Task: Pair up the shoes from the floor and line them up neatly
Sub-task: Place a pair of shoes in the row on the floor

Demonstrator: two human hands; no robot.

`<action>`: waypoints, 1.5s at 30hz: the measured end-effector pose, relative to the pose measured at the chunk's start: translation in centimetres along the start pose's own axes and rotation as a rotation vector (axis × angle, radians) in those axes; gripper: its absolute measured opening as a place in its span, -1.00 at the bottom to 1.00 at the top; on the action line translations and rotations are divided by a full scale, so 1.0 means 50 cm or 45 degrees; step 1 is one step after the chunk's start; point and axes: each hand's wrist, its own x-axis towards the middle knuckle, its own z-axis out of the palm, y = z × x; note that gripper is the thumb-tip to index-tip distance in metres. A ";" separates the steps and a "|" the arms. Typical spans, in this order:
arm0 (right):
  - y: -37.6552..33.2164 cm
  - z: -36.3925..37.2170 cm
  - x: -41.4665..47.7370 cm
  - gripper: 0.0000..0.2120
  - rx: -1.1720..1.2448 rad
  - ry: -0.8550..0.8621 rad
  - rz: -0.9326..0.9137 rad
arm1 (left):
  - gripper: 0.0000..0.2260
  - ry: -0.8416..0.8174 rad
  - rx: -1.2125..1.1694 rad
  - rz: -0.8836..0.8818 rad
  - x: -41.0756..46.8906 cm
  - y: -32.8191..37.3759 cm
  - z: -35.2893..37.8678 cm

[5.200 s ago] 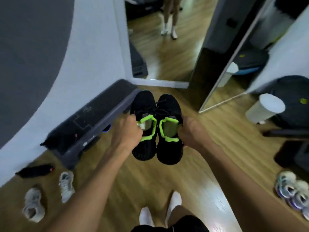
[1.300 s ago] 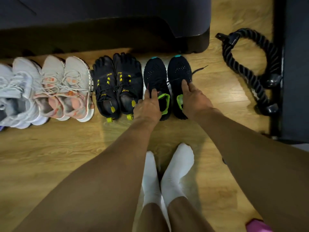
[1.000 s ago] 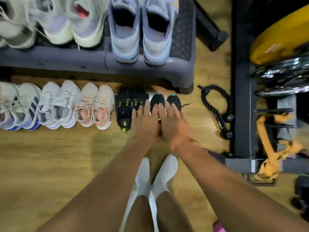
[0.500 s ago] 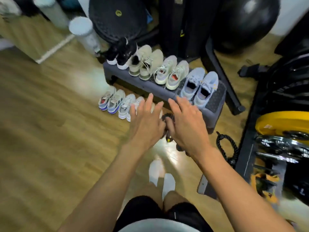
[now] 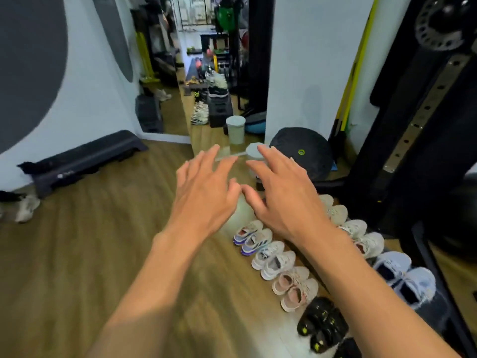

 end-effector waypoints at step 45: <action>-1.096 0.827 1.168 -0.50 0.375 -0.655 -0.920 | -0.41 0.105 0.295 -1.054 0.344 -1.564 -0.223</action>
